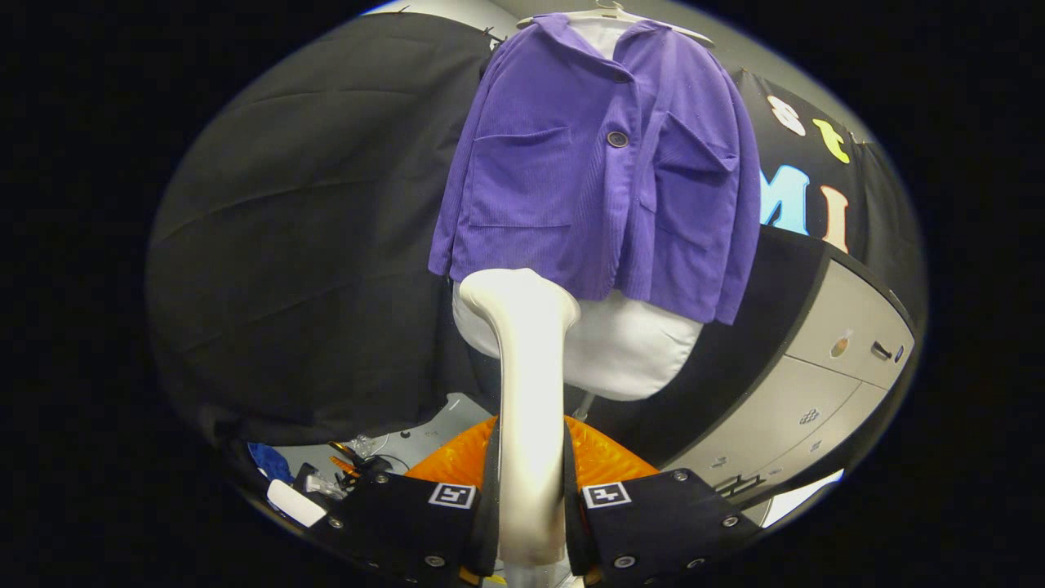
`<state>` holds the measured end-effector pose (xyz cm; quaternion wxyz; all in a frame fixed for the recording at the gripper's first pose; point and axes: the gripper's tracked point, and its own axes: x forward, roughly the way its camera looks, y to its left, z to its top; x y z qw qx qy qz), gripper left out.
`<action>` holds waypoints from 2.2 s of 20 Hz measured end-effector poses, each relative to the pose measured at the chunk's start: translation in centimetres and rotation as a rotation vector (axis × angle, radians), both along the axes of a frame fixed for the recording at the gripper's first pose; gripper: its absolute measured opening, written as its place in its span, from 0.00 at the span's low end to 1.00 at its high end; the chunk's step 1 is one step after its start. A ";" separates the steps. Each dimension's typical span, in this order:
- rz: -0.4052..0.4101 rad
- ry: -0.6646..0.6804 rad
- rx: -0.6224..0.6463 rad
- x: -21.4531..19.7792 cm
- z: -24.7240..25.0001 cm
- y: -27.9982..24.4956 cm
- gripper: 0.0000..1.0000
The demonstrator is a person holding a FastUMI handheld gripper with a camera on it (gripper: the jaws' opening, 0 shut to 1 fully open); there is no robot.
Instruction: Iron the clothes twice with a garment steamer, once on the left side and once on the right side.
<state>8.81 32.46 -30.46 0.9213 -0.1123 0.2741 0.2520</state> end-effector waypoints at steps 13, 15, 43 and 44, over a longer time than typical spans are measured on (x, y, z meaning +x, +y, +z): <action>-0.114 -0.140 0.144 -5.6 12.8 -14.7 0.33; -0.140 -0.170 0.175 -6.2 15.0 -16.8 0.33; -0.408 -0.378 0.296 -11.0 27.8 -33.9 0.33; -0.405 -0.374 0.295 -11.0 27.6 -33.8 0.33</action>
